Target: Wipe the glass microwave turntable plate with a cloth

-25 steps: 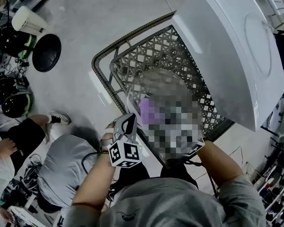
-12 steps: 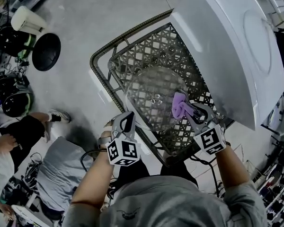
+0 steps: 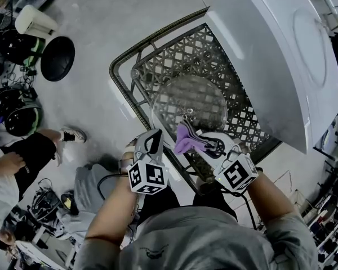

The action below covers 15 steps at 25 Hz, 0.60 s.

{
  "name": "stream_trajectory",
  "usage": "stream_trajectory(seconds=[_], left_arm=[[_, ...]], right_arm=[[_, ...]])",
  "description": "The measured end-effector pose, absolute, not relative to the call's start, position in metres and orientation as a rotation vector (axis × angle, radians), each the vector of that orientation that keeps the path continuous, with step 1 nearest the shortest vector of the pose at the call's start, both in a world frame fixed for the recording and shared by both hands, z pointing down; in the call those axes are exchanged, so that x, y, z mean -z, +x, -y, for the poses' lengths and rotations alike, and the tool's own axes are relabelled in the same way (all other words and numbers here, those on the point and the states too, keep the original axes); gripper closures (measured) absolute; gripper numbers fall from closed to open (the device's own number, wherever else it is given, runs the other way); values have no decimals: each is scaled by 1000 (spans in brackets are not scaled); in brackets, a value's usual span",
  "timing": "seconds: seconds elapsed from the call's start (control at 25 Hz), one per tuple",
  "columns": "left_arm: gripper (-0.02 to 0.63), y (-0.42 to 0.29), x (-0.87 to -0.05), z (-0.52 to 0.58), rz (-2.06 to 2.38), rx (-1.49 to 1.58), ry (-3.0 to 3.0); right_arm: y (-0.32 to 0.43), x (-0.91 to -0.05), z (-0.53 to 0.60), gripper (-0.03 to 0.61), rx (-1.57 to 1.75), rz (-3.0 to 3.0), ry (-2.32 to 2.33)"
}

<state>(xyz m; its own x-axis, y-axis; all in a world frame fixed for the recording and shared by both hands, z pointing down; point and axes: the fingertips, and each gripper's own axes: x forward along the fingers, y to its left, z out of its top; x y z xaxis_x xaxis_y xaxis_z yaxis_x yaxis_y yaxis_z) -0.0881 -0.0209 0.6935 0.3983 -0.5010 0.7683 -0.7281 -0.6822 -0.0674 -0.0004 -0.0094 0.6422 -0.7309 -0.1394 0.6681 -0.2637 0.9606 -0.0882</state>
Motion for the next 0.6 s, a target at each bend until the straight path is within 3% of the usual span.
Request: stream_trajectory(seconds=[0.24, 0.6], left_arm=[[615, -87, -693, 21, 1075, -1143, 2380], [615, -87, -693, 20, 1064, -1171, 2389]], right_arm=[[-60, -657, -23, 469, -178, 2432, 103], [-50, -672, -19, 469, -166, 2328, 151]])
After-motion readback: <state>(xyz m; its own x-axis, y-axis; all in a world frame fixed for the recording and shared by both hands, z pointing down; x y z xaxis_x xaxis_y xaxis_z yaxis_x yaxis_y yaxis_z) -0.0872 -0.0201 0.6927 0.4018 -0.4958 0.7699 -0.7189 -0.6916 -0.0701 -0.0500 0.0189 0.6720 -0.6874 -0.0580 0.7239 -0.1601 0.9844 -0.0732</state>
